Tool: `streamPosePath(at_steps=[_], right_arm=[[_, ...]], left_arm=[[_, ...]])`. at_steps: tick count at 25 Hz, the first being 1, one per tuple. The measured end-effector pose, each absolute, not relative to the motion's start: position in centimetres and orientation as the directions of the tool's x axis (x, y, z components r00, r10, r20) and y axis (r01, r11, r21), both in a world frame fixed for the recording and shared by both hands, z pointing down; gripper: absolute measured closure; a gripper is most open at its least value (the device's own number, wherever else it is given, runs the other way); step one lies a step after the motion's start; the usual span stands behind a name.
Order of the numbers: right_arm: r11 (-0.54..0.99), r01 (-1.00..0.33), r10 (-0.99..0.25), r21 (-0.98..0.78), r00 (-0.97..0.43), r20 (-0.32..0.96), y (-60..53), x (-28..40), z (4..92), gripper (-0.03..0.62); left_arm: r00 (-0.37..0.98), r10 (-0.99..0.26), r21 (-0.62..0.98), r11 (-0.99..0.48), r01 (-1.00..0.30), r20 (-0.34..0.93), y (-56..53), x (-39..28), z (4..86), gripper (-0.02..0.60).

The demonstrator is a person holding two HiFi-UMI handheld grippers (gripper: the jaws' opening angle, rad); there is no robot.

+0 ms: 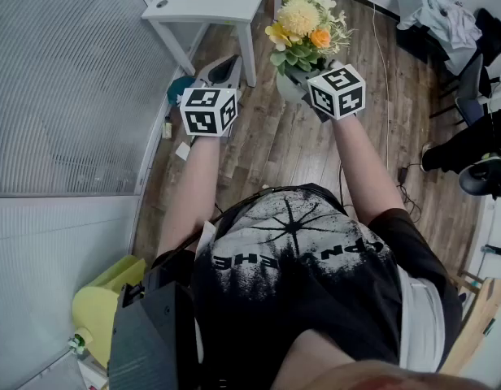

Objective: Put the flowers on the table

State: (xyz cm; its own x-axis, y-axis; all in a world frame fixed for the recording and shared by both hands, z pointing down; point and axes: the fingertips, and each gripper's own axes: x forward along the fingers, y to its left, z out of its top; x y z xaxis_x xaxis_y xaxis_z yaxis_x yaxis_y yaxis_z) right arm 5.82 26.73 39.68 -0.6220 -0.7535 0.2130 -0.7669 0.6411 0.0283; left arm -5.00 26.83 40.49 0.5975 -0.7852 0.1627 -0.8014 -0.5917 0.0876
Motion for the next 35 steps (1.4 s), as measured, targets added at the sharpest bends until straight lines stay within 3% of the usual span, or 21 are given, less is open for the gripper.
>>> streamPosePath(at_steps=[35], right_arm=[[0.653,-0.757,-0.733,-0.011,-0.636,0.241,22.0,6.6,41.9,0.347]], left_arm=[[0.552,-0.818,0.069,-0.549,-0.833,0.160,22.2,-6.3,42.2,0.569]])
